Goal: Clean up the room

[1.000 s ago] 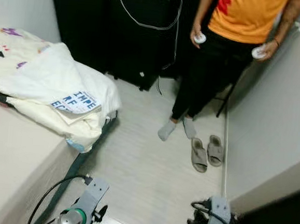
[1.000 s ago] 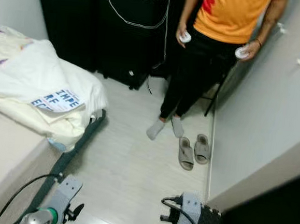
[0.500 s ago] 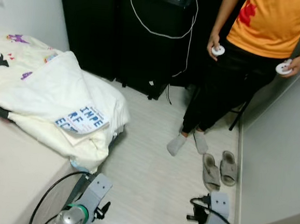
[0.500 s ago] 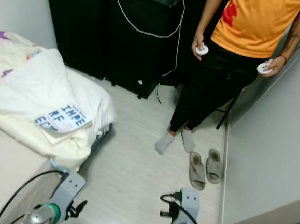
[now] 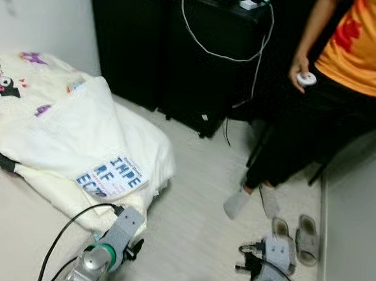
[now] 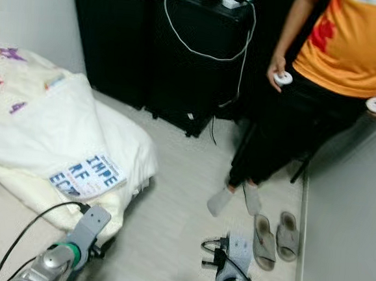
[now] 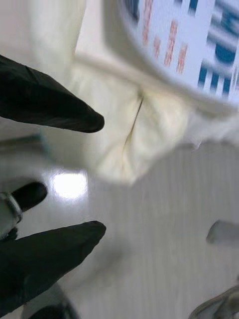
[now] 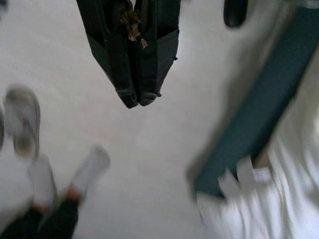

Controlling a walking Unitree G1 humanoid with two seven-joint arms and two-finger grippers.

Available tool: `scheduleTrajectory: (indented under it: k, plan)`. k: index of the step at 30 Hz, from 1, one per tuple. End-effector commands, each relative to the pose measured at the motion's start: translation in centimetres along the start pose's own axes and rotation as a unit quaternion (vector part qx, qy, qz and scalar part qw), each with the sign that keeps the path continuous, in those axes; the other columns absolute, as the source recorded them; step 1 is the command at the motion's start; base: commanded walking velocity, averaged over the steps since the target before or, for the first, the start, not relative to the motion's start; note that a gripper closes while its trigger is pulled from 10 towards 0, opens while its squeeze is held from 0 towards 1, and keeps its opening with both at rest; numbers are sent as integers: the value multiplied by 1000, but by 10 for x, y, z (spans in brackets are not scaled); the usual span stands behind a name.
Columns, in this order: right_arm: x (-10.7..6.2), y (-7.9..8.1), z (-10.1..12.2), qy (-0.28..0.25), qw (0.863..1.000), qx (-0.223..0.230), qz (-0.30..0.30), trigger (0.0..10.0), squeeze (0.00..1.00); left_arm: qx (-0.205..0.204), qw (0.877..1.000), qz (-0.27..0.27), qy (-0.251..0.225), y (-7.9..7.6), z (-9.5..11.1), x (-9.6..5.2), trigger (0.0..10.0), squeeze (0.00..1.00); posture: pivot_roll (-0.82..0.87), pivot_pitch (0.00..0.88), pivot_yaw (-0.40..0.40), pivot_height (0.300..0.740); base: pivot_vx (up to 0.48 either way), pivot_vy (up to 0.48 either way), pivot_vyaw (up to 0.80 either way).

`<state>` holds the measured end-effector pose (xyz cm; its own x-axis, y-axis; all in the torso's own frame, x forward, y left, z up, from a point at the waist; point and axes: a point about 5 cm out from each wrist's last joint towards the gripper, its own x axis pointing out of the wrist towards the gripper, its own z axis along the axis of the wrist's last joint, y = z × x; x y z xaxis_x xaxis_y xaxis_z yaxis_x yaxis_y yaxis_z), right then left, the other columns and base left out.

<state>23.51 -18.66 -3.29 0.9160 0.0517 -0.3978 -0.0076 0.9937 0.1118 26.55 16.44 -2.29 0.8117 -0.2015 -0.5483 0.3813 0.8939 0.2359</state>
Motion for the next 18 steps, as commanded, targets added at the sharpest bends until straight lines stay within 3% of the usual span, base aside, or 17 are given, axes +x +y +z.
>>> scheduleTrajectory:
  k: [1, 2, 7, 10, 18]
  plan:
    - [-3, -2, -5, 5, 1000, -1, -4, 10000, 0, -6, 1000, -4, -27, 0, 13, 3, 10000, 0, 24, 52, -13, 729, 375, 0, 0]
    - [-1, -1, 1, -7, 1000, -5, -4, 10000, 0, -9, 999, -5, -47, 1, 22, 5, 10000, 0, 24, 52, -13, 729, 356, 0, 0]
    - [1, -1, 4, -14, 1000, -7, -3, 10000, 0, -12, 998, -6, -60, 2, 29, 6, 10000, 0, 24, 52, -13, 729, 298, 0, 0]
    - [5, 4, 15, -40, 999, -17, 8, 10000, 0, -10, 995, -22, -92, 2, 41, 6, 10000, 0, 27, 49, -10, 729, 0, 0, 0]
    - [5, 6, 17, -54, 998, -21, 9, 10000, 0, -9, 995, -23, -95, 1, 42, 6, 10000, 0, 25, 46, -7, 714, 0, 0, 0]
